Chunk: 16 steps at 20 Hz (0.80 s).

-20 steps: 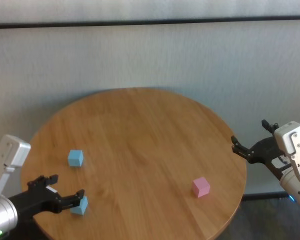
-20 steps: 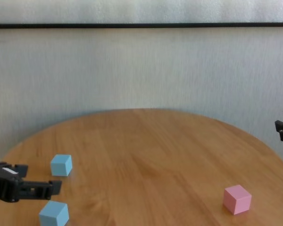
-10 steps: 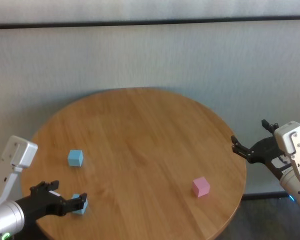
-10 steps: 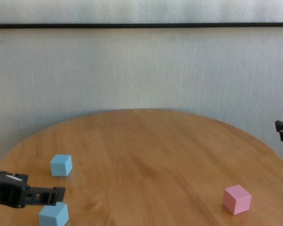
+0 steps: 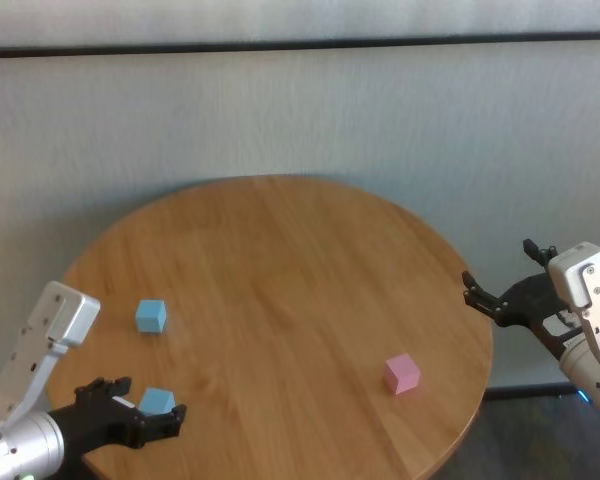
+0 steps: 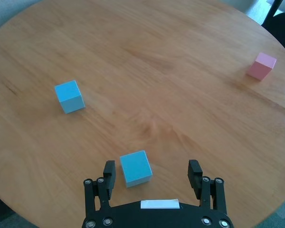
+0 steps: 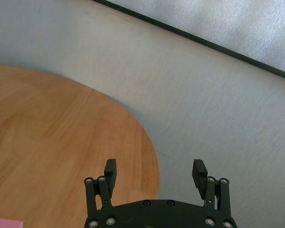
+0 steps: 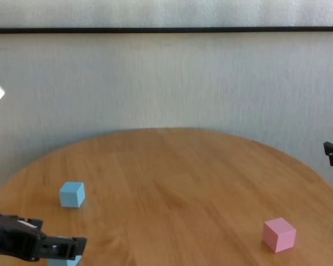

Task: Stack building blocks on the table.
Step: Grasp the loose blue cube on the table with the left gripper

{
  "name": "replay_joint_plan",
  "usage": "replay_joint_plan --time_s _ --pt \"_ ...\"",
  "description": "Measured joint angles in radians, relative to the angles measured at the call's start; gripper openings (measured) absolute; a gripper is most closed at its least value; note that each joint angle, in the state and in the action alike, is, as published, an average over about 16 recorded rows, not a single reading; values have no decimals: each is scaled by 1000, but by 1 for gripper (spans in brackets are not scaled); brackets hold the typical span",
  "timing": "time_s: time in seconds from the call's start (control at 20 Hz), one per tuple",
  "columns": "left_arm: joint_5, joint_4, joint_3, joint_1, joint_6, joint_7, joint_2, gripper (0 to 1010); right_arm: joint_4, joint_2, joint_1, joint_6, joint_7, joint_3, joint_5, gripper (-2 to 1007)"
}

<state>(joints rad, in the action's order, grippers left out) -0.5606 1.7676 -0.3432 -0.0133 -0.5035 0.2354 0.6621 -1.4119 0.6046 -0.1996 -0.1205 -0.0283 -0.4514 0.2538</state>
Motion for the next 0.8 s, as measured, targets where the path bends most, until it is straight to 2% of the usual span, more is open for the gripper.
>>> replay_joint_plan --time_s 0.45,0.8 --pt "15 -31 -12 -28 -27 26 -21 1000 0 0 0 0 0 0 0 1005" --pt "33 -60 -19 -49 -47 27 -37 1000 0 0 0 0 0 0 0 1005"
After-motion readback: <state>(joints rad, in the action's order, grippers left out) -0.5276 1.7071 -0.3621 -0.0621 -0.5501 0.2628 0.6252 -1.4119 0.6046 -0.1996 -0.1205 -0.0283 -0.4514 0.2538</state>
